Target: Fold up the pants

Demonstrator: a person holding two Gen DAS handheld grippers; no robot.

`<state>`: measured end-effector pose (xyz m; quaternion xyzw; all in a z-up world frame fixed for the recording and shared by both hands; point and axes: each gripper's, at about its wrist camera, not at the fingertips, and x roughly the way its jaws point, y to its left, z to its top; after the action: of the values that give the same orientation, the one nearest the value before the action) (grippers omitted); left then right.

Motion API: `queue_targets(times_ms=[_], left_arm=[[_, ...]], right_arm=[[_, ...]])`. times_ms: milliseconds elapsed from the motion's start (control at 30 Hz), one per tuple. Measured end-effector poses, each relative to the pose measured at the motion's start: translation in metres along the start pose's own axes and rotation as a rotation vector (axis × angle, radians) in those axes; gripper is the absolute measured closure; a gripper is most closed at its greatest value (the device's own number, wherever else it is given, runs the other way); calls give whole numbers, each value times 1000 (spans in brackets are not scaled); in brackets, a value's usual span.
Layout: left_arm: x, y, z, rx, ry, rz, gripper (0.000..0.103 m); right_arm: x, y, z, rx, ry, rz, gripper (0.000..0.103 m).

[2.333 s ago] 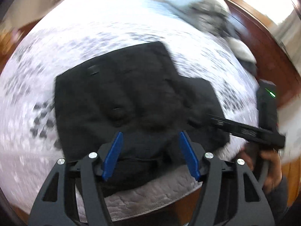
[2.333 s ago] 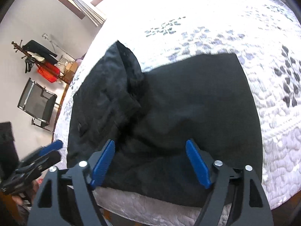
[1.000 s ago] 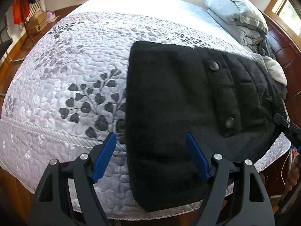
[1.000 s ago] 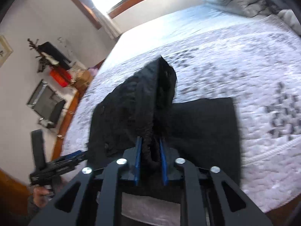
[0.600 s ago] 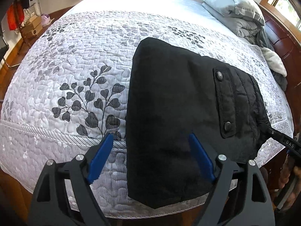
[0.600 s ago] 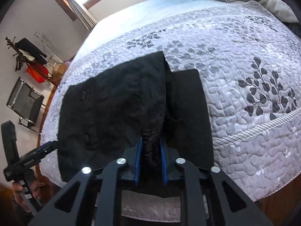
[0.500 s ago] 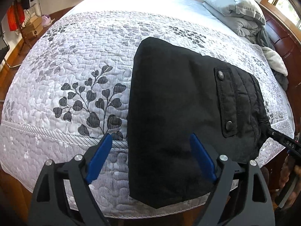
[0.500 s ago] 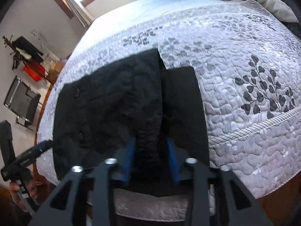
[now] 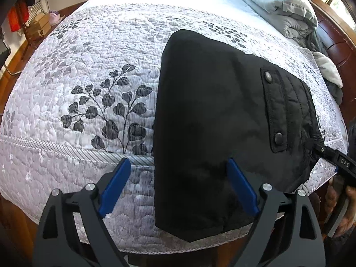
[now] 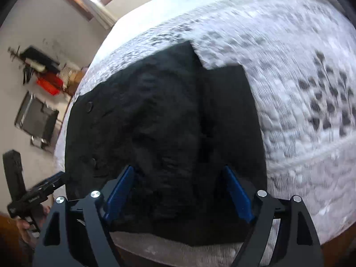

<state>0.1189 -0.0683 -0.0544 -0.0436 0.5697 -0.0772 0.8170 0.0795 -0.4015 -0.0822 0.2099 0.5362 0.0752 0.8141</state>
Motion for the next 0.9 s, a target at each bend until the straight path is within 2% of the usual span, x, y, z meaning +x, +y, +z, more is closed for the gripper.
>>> queue_targets(times_ms=[133, 200, 267, 300, 333, 367, 500, 600, 700, 800, 900], left_arm=[[2, 2, 0, -10, 8, 2, 14], [2, 3, 1, -17, 10, -3, 14], [2, 3, 1, -17, 12, -4, 14], [2, 3, 1, -16, 13, -2, 14], [2, 3, 1, -16, 15, -1, 14], [2, 4, 1, -18, 16, 0, 14], [3, 5, 3, -32, 20, -6, 14], [0, 4, 3, -31, 15, -10, 14], [-1, 2, 4, -24, 8, -9, 14], [0, -2, 4, -24, 9, -19, 13], [2, -8, 5, -16, 10, -21, 13]], right_arm=[[13, 12, 9, -28, 16, 0, 20], [19, 9, 12, -10, 12, -3, 27], [20, 5, 14, 4, -4, 32, 50], [18, 4, 15, 11, -6, 48, 65], [16, 3, 17, 11, -6, 67, 74], [11, 4, 17, 7, -12, 106, 76], [-13, 31, 19, -108, -65, 61, 78], [-38, 35, 23, -95, -113, 68, 79], [-67, 33, 22, -90, -157, 27, 79], [-73, 21, 17, -63, -135, 4, 79], [-48, 9, 9, -24, -62, -33, 79]])
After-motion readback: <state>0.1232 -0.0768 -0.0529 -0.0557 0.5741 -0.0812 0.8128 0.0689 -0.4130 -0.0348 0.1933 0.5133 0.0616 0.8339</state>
